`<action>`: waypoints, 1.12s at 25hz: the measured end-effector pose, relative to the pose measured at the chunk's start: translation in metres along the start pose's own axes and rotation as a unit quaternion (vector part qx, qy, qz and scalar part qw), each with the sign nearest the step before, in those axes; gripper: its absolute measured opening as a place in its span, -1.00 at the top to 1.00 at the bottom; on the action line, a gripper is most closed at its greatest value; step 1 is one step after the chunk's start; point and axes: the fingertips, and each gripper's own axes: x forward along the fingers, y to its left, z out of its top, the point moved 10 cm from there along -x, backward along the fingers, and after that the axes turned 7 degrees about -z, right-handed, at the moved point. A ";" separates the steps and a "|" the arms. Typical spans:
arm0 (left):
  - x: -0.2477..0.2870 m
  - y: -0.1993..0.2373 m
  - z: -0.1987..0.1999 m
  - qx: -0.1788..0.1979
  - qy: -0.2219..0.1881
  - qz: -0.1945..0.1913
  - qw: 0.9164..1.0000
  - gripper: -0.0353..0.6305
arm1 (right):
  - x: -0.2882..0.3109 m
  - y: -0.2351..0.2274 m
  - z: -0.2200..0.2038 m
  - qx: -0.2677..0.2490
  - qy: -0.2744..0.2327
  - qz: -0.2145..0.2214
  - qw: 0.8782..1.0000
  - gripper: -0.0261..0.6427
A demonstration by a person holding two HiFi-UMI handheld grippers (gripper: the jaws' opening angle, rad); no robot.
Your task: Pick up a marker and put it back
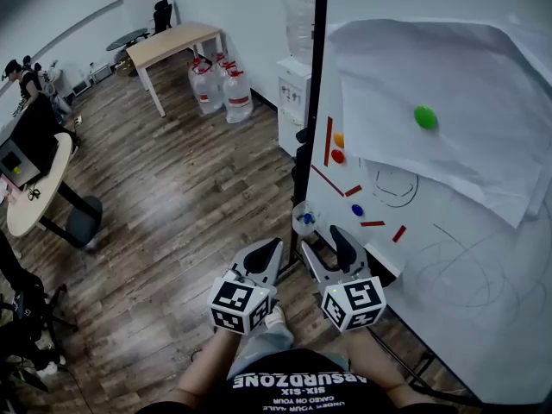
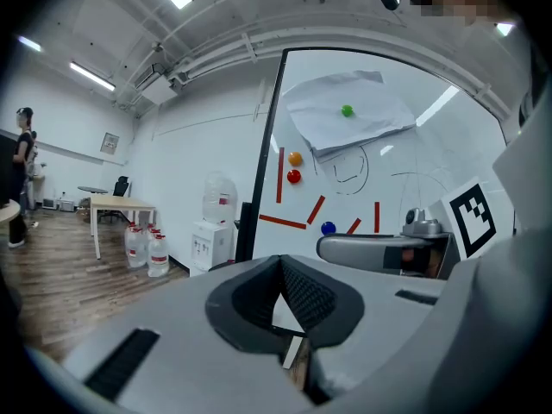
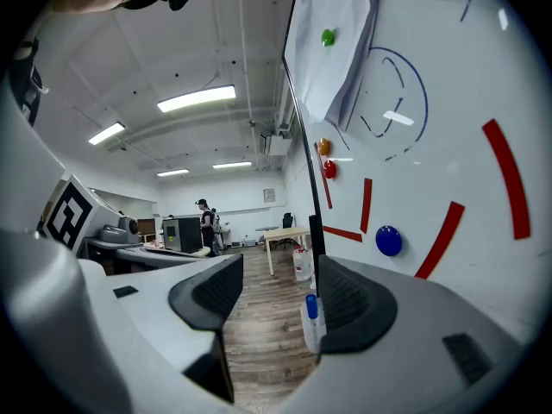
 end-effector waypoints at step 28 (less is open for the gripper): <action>0.037 0.056 0.003 -0.016 0.023 -0.028 0.999 0.87 | 0.072 -0.016 -0.037 -0.005 0.092 -0.032 0.995 0.22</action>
